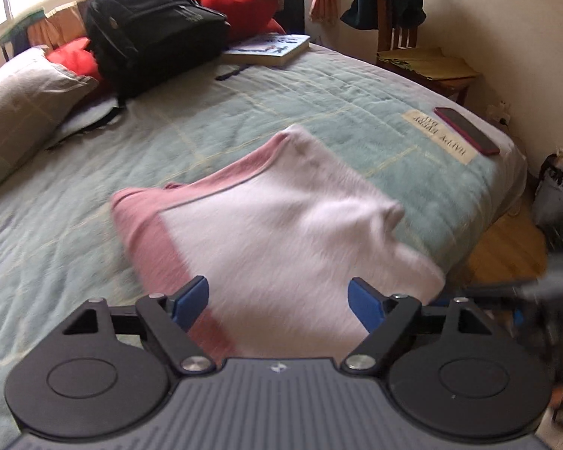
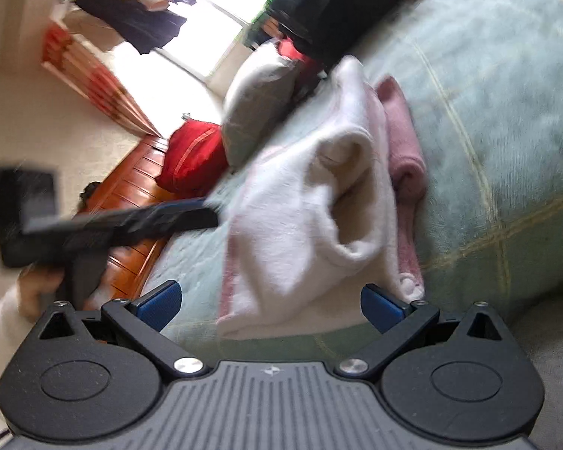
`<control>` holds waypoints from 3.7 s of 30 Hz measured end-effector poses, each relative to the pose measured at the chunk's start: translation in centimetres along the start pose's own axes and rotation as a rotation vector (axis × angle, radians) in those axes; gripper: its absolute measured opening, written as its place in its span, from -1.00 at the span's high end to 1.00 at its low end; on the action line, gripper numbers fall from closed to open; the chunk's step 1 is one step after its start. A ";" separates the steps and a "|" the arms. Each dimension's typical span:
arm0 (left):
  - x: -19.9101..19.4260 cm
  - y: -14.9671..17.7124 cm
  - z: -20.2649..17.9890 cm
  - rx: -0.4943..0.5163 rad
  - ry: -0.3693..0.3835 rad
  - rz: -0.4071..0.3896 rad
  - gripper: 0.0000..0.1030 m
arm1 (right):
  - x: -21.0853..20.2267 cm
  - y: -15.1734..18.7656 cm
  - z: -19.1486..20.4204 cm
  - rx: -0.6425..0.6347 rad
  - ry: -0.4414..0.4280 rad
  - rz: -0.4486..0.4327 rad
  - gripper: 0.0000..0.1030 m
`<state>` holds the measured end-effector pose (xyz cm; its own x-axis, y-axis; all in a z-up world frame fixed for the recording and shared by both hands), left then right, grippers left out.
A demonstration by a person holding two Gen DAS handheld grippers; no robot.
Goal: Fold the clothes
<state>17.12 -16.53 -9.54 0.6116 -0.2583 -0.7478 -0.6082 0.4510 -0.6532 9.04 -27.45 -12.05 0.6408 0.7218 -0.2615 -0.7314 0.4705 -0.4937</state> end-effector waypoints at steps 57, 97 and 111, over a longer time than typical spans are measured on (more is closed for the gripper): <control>8.3 -3.2 5.2 -0.384 0.394 0.039 -0.94 | 6.0 -3.9 2.8 -0.667 0.424 0.053 -0.29; 0.4 -1.2 5.8 -0.409 0.260 -0.078 -0.95 | 5.3 -6.2 3.5 -0.681 0.400 -0.042 -0.69; -0.1 0.7 6.2 -0.433 0.250 -0.062 -0.95 | 5.7 -9.6 0.9 -0.612 0.439 -0.035 -0.70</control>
<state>19.79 -10.89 -9.14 0.5456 -0.4945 -0.6766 -0.7609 0.0462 -0.6473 19.52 -27.36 -8.02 0.7889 0.3824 -0.4810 -0.5310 0.0305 -0.8468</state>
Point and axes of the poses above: each gripper's, at about its wrist camera, not at the fingertips, and x roughly the way its jaws point, z to its left, y to its underside, the point moved 9 cm from there along x, roughly the way its jaws point, and after that the axes turned 6 degrees about -y, right-handed, at the moved point
